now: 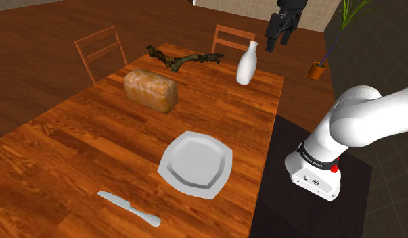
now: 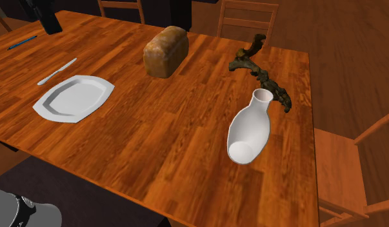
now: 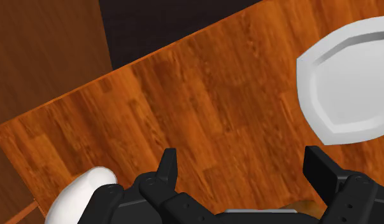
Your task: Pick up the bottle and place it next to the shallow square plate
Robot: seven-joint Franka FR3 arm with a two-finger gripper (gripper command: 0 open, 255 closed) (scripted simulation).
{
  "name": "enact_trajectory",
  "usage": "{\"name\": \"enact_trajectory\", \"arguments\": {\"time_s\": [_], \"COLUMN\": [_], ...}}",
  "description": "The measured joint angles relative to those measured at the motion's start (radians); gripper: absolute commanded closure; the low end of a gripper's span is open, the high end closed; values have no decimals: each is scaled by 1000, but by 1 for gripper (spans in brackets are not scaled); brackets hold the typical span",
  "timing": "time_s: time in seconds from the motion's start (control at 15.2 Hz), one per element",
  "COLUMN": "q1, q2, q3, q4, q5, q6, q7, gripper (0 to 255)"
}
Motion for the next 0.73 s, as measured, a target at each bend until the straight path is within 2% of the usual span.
{"name": "enact_trajectory", "arguments": {"time_s": [0.33, 0.73], "q1": [-19, -57], "q2": [54, 168], "q3": [-47, -150], "q4": [1, 2], "q5": [-34, -94], "q6": [61, 196], "q7": [-50, -156], "gripper": [0, 0]}}
